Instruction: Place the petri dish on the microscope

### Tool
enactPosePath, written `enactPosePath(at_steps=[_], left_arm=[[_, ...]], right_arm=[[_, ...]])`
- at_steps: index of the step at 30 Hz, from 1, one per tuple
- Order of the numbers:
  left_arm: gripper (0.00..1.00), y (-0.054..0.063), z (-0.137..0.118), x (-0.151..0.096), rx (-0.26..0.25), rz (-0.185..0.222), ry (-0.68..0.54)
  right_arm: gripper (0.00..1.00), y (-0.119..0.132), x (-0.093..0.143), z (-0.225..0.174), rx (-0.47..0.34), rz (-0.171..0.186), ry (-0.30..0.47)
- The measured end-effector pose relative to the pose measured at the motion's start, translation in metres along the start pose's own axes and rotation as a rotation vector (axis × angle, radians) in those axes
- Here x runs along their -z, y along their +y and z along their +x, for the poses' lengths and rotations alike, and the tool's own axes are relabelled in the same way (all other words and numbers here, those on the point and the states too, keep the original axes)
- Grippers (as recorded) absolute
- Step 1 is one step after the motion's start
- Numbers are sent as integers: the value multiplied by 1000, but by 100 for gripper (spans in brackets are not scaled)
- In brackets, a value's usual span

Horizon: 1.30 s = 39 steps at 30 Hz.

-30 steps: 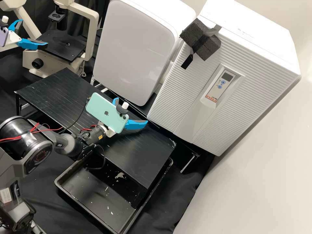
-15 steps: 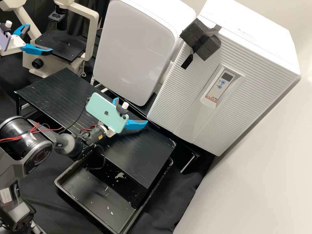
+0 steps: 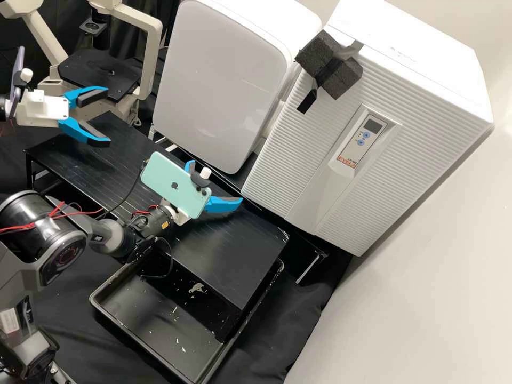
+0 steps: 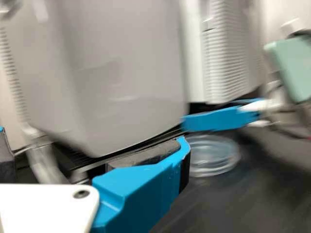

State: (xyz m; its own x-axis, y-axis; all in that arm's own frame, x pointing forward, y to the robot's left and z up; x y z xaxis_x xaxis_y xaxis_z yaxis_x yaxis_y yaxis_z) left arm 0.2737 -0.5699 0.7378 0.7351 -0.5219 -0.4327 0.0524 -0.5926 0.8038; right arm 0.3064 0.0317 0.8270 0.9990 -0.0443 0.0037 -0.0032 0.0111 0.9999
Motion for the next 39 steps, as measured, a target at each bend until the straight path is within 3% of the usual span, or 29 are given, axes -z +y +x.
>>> enactPosePath(at_steps=[6, 11, 20, 26, 33, 39], left_arm=[[100, -4, 26, -22, 42, -20, -105], [100, -15, 42, -31, 114, -48, -156], [100, -36, 68, -25, 223, -34, -136], [100, -31, 79, -24, 218, -57, -144], [100, -28, 88, -30, 248, -132, -179], [100, -27, 92, -38, 258, -130, -196]], right_arm=[[100, 0, 0, 0, 0, 0, 0], [100, 0, 0, 0, 0, 0, 0], [100, 0, 0, 0, 0, 0, 0], [100, 0, 0, 0, 0, 0, 0], [100, 0, 0, 0, 0, 0, 0], [100, 0, 0, 0, 0, 0, 0]])
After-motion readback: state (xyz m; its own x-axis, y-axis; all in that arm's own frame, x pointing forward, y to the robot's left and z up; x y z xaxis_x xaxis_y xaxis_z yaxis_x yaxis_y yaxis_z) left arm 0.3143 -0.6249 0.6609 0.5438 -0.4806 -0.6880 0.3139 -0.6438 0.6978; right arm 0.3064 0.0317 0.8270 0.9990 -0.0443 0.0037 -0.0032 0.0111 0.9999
